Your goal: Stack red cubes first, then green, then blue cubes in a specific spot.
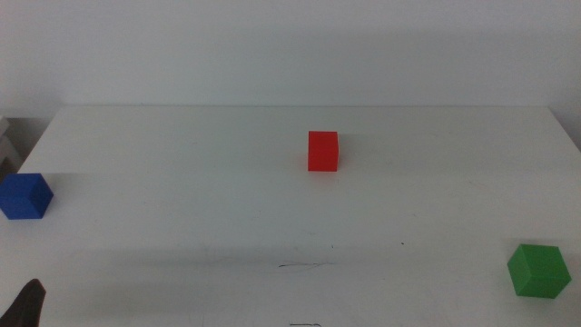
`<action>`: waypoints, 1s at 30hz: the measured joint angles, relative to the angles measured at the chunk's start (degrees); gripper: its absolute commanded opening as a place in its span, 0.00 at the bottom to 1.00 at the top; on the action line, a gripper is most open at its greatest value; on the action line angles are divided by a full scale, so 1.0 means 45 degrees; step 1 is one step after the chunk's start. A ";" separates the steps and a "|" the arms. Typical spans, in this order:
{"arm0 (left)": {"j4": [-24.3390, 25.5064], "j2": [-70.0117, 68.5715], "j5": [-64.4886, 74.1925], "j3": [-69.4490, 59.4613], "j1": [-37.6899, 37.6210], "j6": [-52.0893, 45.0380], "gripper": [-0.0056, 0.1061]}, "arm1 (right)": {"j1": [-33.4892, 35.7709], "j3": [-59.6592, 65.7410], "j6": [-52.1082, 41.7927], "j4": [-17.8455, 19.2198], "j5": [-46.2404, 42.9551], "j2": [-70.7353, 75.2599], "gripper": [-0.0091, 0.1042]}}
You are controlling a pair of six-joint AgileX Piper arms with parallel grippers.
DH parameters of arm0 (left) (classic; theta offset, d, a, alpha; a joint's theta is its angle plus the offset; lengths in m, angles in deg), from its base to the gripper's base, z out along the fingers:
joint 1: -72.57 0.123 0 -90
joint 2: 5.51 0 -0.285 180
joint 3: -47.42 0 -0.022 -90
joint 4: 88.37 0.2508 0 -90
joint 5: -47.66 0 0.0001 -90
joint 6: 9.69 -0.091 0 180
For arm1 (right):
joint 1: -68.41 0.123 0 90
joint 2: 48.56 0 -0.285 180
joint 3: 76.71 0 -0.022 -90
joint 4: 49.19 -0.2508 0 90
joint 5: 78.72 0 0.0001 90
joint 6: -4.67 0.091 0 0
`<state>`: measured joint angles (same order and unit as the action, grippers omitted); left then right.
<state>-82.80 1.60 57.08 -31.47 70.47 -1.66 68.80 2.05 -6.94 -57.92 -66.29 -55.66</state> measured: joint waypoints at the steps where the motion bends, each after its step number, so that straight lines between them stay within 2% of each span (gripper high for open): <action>1: 0.0000 0.0000 0.0000 0.0000 0.0000 0.0000 0.89 | 0.0000 -0.0109 0.0000 0.0000 0.0126 0.0000 0.91; 9: 0.0000 0.0000 0.0000 0.0000 0.0000 0.0000 0.89 | 0.0000 -0.3307 0.0000 0.0000 0.2161 -0.2208 0.91; 23: 0.0000 0.0000 0.0000 0.0000 0.0000 0.0000 0.89 | 0.0027 -1.0081 0.0000 0.0005 0.6341 -0.9256 0.91; 30: 0.0000 0.0000 0.0000 0.0000 0.0000 0.0000 0.89 | 0.1019 -1.2929 0.0782 -0.0439 0.8494 -1.2633 0.91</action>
<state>-82.80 1.60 57.08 -31.47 70.47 -1.66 73.38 -56.13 -3.42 -59.89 -28.07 -112.51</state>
